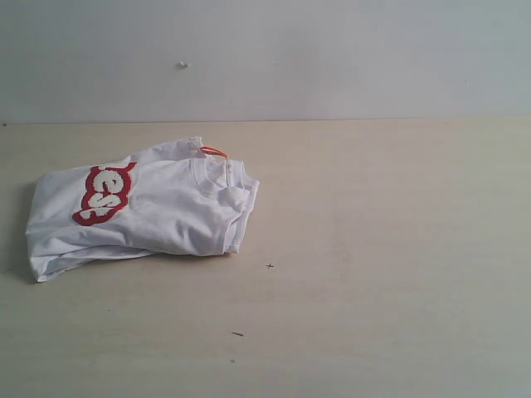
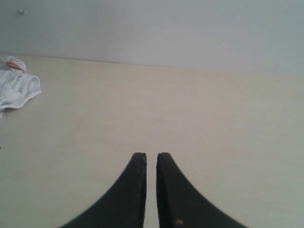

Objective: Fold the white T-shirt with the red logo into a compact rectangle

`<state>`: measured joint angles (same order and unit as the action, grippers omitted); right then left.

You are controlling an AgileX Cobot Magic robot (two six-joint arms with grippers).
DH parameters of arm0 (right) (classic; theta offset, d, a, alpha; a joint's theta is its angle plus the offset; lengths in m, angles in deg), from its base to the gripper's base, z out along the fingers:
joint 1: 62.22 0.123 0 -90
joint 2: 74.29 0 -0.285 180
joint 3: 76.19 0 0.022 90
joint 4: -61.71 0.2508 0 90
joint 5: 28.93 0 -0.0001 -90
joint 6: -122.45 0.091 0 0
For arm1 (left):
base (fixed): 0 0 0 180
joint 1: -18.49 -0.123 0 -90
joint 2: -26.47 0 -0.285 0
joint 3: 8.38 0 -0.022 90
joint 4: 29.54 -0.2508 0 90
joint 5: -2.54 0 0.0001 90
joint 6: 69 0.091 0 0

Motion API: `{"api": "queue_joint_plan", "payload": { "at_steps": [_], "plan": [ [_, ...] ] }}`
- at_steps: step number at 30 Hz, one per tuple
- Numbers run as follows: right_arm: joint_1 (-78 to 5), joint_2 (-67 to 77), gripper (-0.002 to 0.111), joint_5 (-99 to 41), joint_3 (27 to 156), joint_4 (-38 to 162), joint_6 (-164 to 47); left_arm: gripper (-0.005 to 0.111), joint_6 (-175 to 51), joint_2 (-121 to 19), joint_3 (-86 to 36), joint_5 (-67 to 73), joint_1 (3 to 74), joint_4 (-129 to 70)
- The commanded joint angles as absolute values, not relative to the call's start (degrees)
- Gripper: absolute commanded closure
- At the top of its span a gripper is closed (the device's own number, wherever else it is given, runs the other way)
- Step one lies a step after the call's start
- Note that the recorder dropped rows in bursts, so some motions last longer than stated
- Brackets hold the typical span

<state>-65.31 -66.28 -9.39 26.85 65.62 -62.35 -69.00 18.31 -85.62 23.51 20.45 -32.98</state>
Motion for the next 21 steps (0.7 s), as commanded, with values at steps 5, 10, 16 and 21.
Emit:
{"api": "queue_joint_plan", "payload": {
  "at_steps": [5,10,16,21],
  "plan": [
    [-65.51,-66.51,0.098,-9.81,26.59,63.35,-56.34,0.107,-69.0,18.68,-85.59,23.33,20.19,-32.75],
    [-65.51,-66.51,0.098,-9.6,26.59,63.22,-55.89,0.107,-69.0,18.68,-85.59,23.33,20.19,-32.75],
    [-67.24,-66.51,0.098,-9.6,26.59,62.84,-55.89,0.107,-69.0,18.68,-85.59,23.33,20.19,-32.75],
    [-67.64,-66.51,0.098,-9.6,26.59,62.62,-55.89,0.107,-69.0,18.68,-85.59,23.33,20.19,-32.75]
  ]
}}
